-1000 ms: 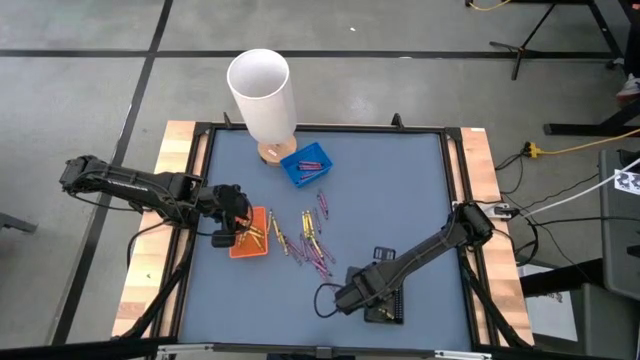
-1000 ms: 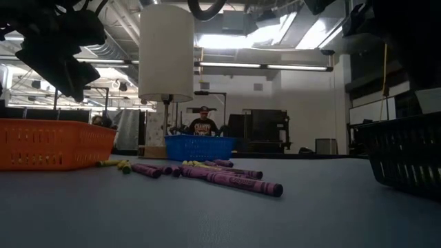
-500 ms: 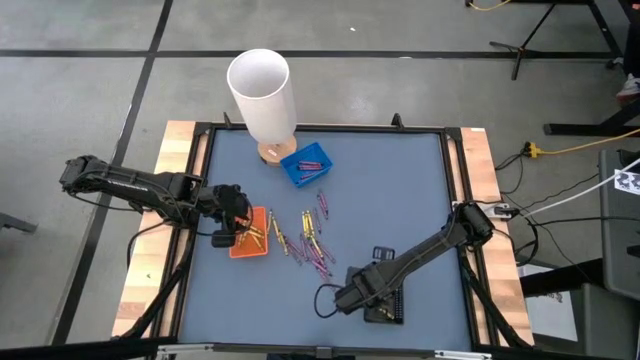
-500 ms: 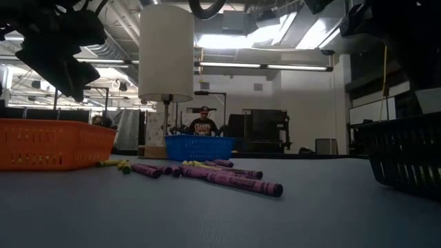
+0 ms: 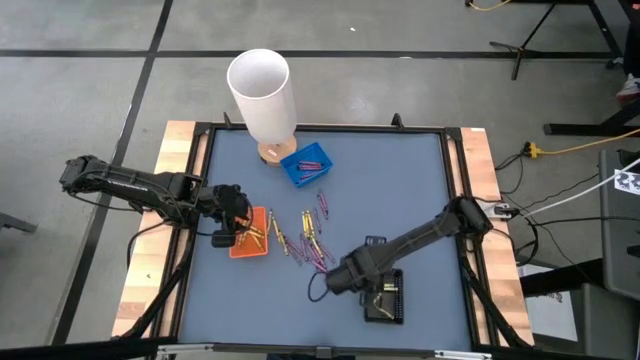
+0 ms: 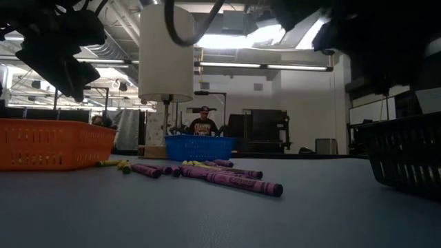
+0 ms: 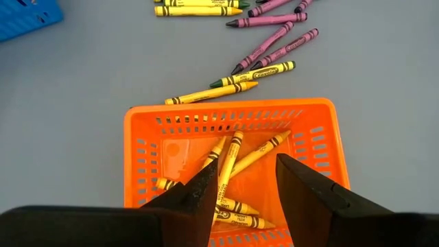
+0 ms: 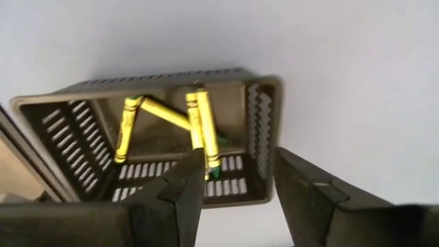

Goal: Sort crayons
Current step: Put the violet crayon into the blue bin

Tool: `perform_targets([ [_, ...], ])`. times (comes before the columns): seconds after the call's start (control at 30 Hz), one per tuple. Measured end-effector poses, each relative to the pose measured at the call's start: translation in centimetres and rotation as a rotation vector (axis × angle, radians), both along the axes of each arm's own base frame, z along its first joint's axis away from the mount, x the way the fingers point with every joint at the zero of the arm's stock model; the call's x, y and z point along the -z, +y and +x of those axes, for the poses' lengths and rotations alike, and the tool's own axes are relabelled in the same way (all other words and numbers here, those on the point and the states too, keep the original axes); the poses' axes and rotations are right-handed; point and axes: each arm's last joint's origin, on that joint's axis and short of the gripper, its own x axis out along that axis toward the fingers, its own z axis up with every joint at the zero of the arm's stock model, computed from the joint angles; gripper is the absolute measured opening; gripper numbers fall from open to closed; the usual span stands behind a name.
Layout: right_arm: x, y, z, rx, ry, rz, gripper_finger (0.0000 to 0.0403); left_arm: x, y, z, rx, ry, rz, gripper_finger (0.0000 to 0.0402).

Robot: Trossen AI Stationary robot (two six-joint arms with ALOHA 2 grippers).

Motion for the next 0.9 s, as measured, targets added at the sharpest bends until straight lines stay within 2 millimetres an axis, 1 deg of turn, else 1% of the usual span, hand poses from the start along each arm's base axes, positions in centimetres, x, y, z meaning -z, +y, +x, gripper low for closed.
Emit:
perform_targets([
  [0.1,0.0,-1.4,0.7,-0.016,-0.014,-0.007,0.017,0.0,0.0,0.0,0.0,0.0,0.0,0.0131],
  [0.2,0.1,-2.8,1.5,-0.017,-0.053,-0.053,0.017,0.0,0.0,0.0,0.0,0.0,0.0,0.0131],
  [0.33,0.1,-4.4,2.7,0.004,-0.155,-0.136,0.017,0.0,0.0,0.0,0.0,0.0,0.0,0.0131],
  [0.4,0.2,-4.8,3.4,0.02,-0.216,-0.144,0.017,0.0,0.0,0.0,0.0,0.0,0.0,0.0131],
  [0.53,0.1,-4.9,4.9,0.045,-0.358,-0.121,0.017,0.0,0.0,0.0,0.0,0.0,0.0,0.0131],
  [0.67,0.0,-4.7,5.5,0.049,-0.435,-0.15,0.017,0.0,0.0,0.0,-0.001,0.0,-0.001,0.0131],
  [0.77,0.9,-4.7,5.6,0.055,-0.457,-0.143,0.017,0.0,0.0,0.0,-0.001,0.0,-0.001,0.0131],
  [0.9,2.7,-4.6,5.6,0.066,-0.464,-0.114,0.017,0.0,0.0,0.0,-0.001,0.0,-0.001,0.0131],
])
